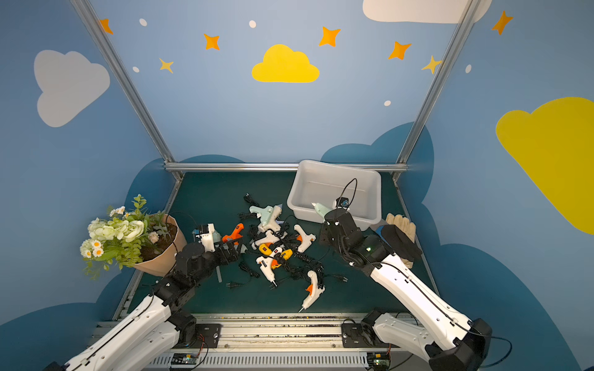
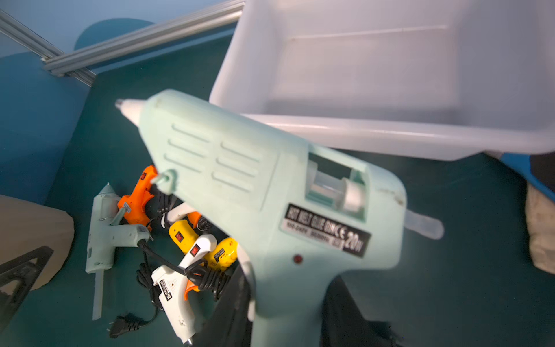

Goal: Put the hot melt glue gun into the storage box
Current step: Pick up the hot melt adhesive gun from the center of the board, then place the hot melt adhesive gun in the storage box.

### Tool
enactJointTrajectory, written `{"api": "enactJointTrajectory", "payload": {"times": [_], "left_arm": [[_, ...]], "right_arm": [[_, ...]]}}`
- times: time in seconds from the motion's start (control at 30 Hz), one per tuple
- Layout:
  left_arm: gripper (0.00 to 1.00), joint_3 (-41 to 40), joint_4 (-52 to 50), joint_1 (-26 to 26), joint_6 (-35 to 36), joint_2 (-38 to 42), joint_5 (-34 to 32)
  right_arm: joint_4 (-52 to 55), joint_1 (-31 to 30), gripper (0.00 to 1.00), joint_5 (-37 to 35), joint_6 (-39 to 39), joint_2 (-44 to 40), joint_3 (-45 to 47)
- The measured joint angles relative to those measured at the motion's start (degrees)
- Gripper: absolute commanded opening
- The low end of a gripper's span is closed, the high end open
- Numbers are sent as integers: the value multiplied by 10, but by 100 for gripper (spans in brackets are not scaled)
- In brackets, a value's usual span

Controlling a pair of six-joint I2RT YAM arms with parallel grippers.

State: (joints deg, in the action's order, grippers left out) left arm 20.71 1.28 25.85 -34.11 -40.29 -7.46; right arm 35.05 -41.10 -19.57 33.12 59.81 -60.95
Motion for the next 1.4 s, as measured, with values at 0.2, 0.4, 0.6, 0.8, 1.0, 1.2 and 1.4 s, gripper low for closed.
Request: {"api": "enactJointTrajectory", "payload": {"times": [0.2, 0.4, 0.6, 0.8, 1.0, 1.2, 1.4], "left_arm": [[100, 1, 0, 0, 0, -2, 5], [100, 2, 0, 0, 0, -7, 13], [100, 11, 1, 0, 0, -20, 17], [100, 30, 0, 0, 8, -30, 21], [100, 39, -1, 0, 14, -36, 28], [100, 39, -6, 0, 16, -35, 28], [100, 39, -8, 0, 15, -35, 28]], "right_arm": [[-33, 0, 0, -9, -72, 5, -52], [-59, 4, 0, -17, -134, 45, -150], [-56, 51, 0, 5, -173, 117, -276], [-9, 138, 0, 74, -176, 223, -484], [29, 212, 0, 134, -169, 322, -696], [34, 291, 0, 191, -134, 391, -807], [29, 364, 0, 248, -83, 450, -815]]}}
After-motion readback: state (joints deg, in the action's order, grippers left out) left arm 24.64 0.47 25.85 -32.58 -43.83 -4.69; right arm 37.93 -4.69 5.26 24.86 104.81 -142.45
